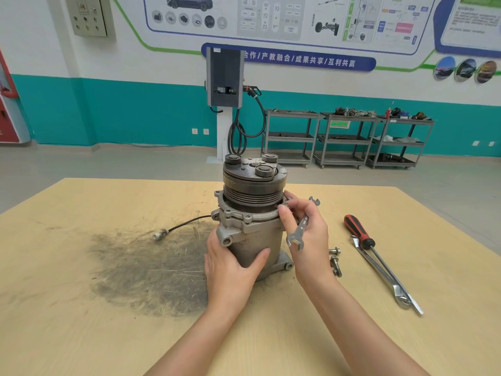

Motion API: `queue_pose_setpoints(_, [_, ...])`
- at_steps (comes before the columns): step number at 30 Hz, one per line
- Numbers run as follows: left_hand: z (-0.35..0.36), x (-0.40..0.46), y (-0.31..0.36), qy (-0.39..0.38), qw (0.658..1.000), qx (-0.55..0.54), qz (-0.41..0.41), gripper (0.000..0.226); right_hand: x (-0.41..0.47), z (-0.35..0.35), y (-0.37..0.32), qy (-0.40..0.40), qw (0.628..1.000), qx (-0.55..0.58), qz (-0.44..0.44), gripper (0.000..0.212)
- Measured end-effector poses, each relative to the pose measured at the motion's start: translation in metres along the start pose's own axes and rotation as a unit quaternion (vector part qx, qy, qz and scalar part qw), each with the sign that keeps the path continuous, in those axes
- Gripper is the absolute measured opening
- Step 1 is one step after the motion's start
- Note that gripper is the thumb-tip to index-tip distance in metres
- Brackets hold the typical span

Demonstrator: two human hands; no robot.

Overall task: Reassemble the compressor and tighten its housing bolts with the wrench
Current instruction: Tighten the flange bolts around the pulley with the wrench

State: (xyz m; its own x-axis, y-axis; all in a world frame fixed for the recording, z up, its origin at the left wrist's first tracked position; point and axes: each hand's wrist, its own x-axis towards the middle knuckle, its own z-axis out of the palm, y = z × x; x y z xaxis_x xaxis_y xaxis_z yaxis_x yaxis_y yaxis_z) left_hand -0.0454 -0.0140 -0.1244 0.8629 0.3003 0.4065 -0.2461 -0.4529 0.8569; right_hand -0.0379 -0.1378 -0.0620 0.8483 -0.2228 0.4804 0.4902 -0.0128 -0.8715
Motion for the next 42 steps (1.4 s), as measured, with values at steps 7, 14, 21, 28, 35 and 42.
queue_pose_setpoints(7, [-0.0002, -0.0004, -0.0005, -0.002, 1.0, -0.008, 0.002, 0.096, -0.0018, -0.0013, -0.0006, -0.007, 1.0, -0.008, -0.01, 0.008])
queue_pose_setpoints(14, [-0.0004, -0.0001, -0.0005, -0.005, 1.0, -0.007, -0.001, 0.099, 0.0, -0.0012, -0.0003, -0.009, 1.0, 0.002, 0.008, 0.006])
queue_pose_setpoints(21, [0.0001, -0.0004, -0.0004, 0.0, 1.0, -0.009, 0.0, 0.099, -0.0004, -0.0039, -0.0002, -0.02, 1.0, -0.002, -0.003, 0.01])
queue_pose_setpoints(28, [-0.0005, -0.0001, -0.0018, -0.001, 1.0, -0.008, 0.0, 0.094, 0.0005, -0.0036, -0.0031, -0.015, 1.0, 0.003, 0.013, 0.011])
queue_pose_setpoints(35, [-0.0012, -0.0009, -0.0008, -0.004, 1.0, -0.011, -0.002, 0.096, -0.0009, -0.0038, -0.0062, -0.022, 1.0, 0.0, 0.011, 0.015])
queue_pose_setpoints(42, [-0.0012, -0.0008, 0.0001, -0.005, 1.0, -0.009, -0.002, 0.096, -0.0006, -0.0045, -0.0047, -0.029, 0.999, -0.008, 0.012, 0.01])
